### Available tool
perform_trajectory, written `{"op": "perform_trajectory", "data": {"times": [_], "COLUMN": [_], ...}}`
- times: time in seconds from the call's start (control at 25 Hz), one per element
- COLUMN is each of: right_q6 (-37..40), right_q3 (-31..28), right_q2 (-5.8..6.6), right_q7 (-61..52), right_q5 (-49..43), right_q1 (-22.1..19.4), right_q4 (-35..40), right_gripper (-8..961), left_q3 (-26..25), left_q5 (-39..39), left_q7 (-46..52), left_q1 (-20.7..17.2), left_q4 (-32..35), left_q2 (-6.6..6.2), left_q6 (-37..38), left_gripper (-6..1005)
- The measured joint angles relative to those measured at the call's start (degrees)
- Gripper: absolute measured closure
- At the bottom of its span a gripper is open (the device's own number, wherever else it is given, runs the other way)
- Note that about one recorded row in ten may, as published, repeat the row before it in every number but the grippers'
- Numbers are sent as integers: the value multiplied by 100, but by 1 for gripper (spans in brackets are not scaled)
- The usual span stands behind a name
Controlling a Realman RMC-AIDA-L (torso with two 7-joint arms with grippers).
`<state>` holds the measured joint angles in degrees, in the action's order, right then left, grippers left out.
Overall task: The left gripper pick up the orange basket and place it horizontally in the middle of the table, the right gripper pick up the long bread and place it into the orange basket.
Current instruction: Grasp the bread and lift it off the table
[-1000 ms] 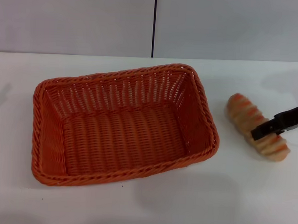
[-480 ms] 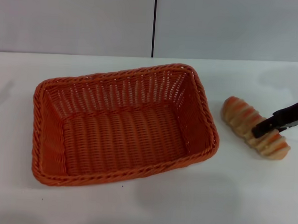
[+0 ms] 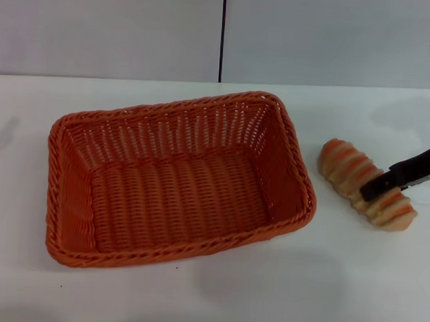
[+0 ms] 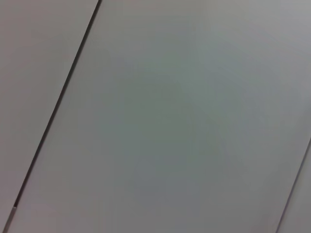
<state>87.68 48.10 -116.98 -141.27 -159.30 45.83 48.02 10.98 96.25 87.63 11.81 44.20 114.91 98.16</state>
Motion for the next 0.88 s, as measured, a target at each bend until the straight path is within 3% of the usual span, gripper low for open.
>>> {"op": "perform_trajectory", "data": {"times": [0.64,0.88], "right_q6": [273,760], "right_q3": [-28,-31], "right_q2": [8,53], "right_q7": [107,-154], "right_q5": [525,530], "right_q1": [-229,-428], "right_q4": [676,1816], "right_gripper": [374,420], "left_q3": [-9,-9], "left_q5": [-1,-1], "left_q7": [29,23], "left_q1": [-21,12], "left_q4": [-17,-17], "left_q2": [49,71], "left_q6": [45,22], "left_gripper": [337,337]}}
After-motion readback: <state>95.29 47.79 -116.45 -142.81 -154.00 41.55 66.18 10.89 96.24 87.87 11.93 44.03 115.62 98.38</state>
